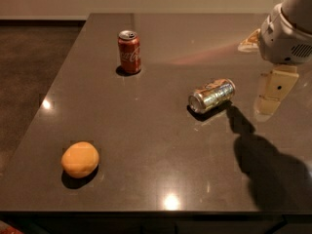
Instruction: Place orange can upright
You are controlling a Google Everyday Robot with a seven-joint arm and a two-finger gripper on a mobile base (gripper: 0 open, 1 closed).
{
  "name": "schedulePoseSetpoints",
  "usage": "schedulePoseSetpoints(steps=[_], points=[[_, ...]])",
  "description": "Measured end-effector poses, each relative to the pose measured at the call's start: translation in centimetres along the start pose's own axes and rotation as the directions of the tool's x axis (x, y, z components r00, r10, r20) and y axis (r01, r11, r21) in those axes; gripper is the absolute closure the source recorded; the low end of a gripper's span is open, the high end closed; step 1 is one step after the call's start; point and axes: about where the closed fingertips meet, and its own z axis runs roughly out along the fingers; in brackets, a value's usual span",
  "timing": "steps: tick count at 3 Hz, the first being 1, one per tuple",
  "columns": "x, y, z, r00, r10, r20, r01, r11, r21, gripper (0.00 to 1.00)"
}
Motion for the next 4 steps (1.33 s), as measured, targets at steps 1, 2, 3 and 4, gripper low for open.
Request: schedulePoseSetpoints(steps=[1,2,3,4], points=[[0.0,-0.7,1.6,0.997,-0.083,0.003,0.083,0.9966,-0.001,0.00],[-0.4,-1.6,3.0,0.982,-0.189,0.003,0.189,0.9820,-0.003,0.00],[-0.9,-3.1,5.0,0.950,-0.310,0.033,0.311,0.9495,-0.041,0.00],[-1.0,-3.7,6.3,0.928,-0.369,0.059,0.373,0.9240,-0.085,0.00]])
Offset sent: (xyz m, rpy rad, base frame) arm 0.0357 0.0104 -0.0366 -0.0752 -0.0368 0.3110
